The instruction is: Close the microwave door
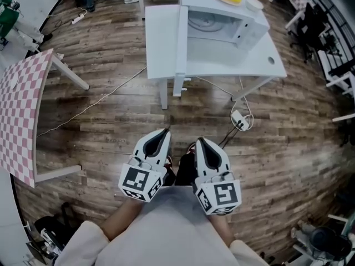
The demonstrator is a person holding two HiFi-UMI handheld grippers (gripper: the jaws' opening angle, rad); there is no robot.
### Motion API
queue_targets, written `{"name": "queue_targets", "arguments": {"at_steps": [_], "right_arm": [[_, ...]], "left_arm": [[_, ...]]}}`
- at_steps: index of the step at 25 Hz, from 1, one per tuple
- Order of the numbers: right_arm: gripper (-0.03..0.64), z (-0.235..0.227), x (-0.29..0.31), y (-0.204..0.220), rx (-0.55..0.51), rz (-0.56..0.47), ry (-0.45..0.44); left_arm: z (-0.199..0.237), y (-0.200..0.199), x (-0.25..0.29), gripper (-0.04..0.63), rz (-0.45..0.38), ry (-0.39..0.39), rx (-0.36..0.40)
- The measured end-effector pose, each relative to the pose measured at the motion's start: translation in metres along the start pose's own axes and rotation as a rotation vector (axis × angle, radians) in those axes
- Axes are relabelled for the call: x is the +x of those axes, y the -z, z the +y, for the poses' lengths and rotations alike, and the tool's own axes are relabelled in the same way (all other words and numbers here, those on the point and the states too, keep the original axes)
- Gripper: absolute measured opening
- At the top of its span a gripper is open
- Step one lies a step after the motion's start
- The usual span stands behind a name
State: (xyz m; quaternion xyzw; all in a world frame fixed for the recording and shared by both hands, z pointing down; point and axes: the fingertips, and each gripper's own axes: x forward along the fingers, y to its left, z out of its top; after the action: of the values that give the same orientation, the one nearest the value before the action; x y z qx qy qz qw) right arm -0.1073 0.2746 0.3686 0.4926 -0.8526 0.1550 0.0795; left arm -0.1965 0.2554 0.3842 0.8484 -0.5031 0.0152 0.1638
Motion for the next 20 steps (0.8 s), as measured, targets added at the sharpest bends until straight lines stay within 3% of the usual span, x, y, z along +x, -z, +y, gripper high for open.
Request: {"name": "queue_targets", "arguments": {"at_steps": [8,20], "right_arm": [[0.023,-0.018,0.014,0.004,0.031,0.024,-0.048],[0.023,-0.070,0.045,-0.022,0.033,-0.001,-0.118]], "left_arm": [[-0.002,0.009,0.025,0.015,0.050,-0.023,-0.009],[-0.001,-0.007,0.075,0.015,0.072,-0.072,0.022]]}}
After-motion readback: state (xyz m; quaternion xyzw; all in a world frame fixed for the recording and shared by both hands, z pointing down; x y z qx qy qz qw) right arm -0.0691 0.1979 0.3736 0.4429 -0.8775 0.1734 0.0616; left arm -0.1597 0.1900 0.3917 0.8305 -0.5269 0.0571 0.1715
